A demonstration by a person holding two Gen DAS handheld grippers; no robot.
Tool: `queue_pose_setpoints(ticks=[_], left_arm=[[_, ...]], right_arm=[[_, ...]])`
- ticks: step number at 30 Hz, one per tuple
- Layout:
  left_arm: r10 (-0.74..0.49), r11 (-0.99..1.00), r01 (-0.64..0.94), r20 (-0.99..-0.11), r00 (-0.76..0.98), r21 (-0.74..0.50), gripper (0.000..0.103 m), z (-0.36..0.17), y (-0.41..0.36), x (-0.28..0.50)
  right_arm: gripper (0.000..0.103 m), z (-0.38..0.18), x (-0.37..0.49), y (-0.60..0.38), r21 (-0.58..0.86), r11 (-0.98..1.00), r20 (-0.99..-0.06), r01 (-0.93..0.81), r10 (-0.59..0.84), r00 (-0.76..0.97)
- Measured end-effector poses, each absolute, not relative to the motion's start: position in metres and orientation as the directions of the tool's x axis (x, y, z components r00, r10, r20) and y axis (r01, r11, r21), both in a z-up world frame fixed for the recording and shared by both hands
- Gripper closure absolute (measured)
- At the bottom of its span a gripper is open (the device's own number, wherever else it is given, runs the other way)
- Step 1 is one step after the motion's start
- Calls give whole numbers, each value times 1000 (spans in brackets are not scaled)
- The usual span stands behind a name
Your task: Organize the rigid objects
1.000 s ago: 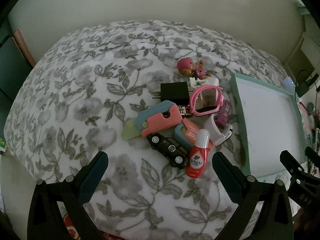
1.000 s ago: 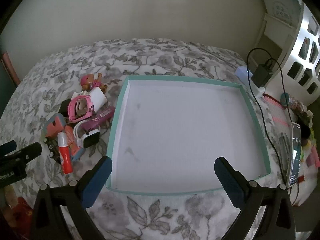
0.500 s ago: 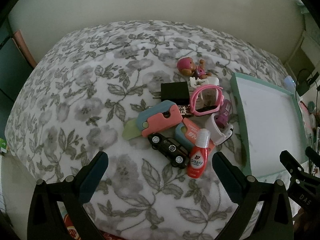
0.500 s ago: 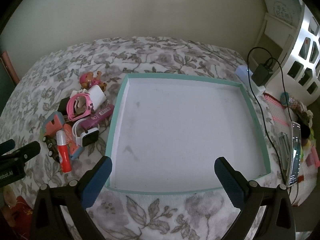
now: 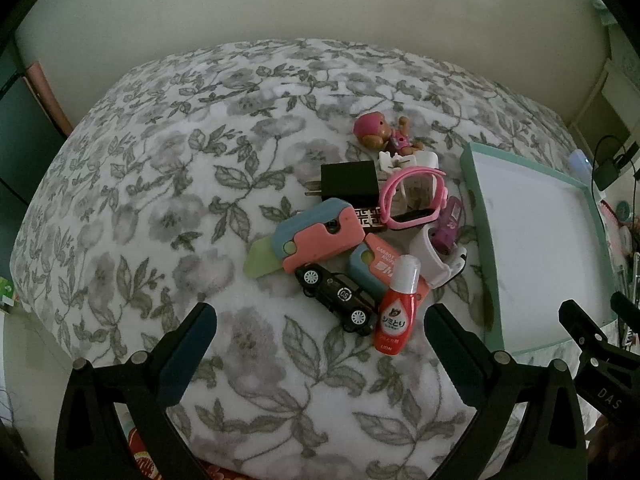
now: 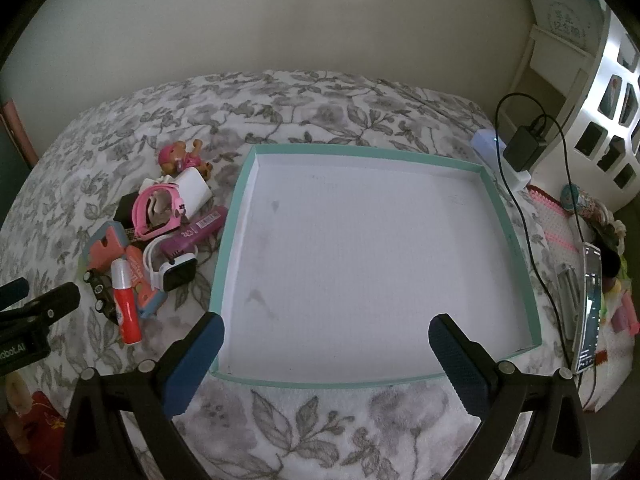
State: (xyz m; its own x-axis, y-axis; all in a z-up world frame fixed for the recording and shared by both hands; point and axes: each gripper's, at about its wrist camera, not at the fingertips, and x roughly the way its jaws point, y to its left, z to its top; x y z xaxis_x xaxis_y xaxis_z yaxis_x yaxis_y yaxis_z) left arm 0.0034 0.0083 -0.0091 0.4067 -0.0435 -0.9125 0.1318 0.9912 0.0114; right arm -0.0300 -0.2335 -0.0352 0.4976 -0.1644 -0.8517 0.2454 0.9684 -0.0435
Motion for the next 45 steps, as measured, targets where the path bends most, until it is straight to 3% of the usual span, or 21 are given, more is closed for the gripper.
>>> queue_pose_setpoints(ticks=[39,45], left_arm=[[-37,991,130,-917,397,16,0,-12,10,3],[-40,997,70,-903,427,-11,0,-4,22,10]], right_arm=[[0,-35,-28,-233,-45,968,-854,245,-164,493],[0,-27,-30,-228,-17,975,-834,221,-136,535]])
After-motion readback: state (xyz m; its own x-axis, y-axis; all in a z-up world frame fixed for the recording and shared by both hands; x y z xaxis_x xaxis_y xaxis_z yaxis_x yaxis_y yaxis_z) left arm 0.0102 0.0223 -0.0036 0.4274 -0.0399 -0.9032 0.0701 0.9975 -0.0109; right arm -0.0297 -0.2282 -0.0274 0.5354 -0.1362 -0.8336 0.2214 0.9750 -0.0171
